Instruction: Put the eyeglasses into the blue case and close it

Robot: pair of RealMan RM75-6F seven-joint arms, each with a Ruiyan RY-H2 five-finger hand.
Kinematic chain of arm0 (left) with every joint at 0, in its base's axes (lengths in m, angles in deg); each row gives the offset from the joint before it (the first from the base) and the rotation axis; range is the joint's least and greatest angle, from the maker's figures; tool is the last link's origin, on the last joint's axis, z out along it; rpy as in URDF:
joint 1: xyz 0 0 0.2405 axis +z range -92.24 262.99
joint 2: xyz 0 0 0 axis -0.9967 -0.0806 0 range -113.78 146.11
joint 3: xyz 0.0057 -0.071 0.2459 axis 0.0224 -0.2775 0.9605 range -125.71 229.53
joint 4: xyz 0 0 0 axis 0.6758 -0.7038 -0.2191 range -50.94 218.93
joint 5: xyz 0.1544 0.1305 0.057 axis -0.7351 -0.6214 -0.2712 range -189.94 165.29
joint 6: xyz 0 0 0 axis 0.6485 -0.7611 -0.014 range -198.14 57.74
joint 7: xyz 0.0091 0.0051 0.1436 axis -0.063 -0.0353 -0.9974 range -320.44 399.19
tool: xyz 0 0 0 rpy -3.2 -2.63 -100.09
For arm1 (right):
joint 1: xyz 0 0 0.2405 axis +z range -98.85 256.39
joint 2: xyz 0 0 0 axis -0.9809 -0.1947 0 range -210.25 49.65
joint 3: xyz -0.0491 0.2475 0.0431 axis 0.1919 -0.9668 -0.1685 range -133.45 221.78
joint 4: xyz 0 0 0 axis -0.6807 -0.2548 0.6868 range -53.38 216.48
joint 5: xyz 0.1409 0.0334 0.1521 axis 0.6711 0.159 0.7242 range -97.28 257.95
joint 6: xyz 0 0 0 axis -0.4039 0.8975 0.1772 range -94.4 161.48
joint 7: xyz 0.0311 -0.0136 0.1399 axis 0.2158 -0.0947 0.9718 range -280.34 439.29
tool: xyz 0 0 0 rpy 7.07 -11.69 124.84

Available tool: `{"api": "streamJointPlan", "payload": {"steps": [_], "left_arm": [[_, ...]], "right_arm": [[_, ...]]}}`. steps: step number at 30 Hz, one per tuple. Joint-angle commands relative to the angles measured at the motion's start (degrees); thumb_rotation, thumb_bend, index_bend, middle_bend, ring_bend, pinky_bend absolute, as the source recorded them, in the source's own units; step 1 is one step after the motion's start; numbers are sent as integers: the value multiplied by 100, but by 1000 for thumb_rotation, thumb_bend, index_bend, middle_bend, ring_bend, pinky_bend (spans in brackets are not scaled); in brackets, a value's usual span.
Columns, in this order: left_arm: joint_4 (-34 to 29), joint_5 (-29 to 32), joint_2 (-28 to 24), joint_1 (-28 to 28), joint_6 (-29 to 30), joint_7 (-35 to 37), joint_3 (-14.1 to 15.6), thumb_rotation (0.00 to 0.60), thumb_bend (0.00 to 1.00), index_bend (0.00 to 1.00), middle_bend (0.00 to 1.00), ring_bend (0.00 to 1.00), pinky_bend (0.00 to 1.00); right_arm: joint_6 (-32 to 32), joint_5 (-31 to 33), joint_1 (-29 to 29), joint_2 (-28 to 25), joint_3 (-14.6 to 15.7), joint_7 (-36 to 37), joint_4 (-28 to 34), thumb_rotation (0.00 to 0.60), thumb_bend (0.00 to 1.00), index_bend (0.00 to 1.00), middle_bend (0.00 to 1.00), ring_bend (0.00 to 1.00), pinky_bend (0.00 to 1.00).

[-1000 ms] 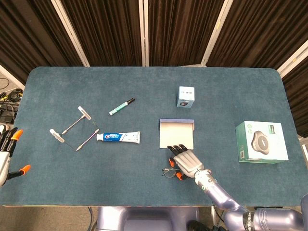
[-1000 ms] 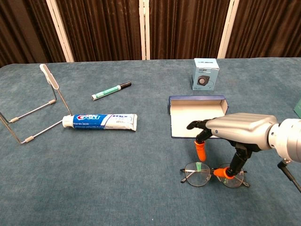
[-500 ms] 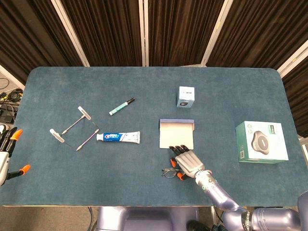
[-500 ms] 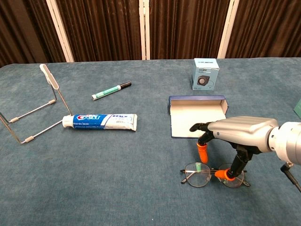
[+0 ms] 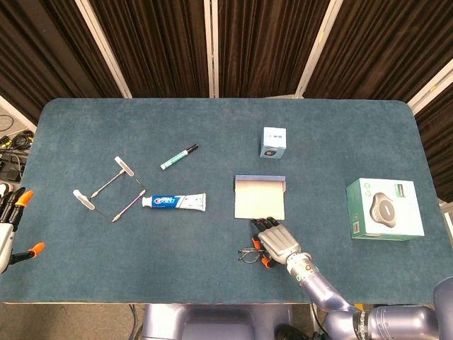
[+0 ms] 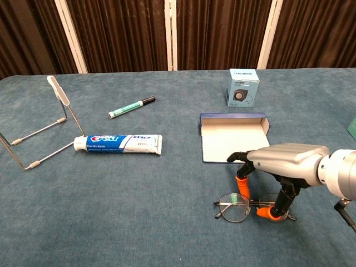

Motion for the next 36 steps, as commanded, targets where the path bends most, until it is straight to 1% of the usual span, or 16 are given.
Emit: {"api": "streamJointPlan", "payload": {"steps": [1, 17, 22, 27, 31, 36], "left_arm": [[-1, 0, 2, 0, 2, -2, 0, 600, 0, 0, 0, 0, 0], [-9, 4, 4, -2, 3, -16, 3, 600, 0, 0, 0, 0, 0], [-11, 12, 5, -4, -6, -25, 4, 600, 0, 0, 0, 0, 0], [-7, 24, 1, -8, -16, -16, 2, 600, 0, 0, 0, 0, 0], [-8, 42, -12, -16, -33, 22, -8, 600, 0, 0, 0, 0, 0], [-5, 75, -31, -43, -78, 84, -28, 600, 0, 0, 0, 0, 0]], "right_arm": [[-25, 71, 31, 10, 23, -37, 37, 600, 247, 498, 0, 0, 0], [-71, 94, 82, 48, 77, 66, 109, 600, 301, 575, 14, 0, 0], [-74, 53, 81, 87, 110, 94, 58, 600, 334, 609, 32, 0, 0], [-89, -2, 73, 91, 108, 163, 43, 600, 371, 617, 41, 0, 0], [-166, -161, 62, -44, -98, 413, 206, 600, 378, 625, 46, 0, 0], [-224, -241, 116, -124, -327, 556, 214, 600, 385, 629, 47, 0, 0]]}}
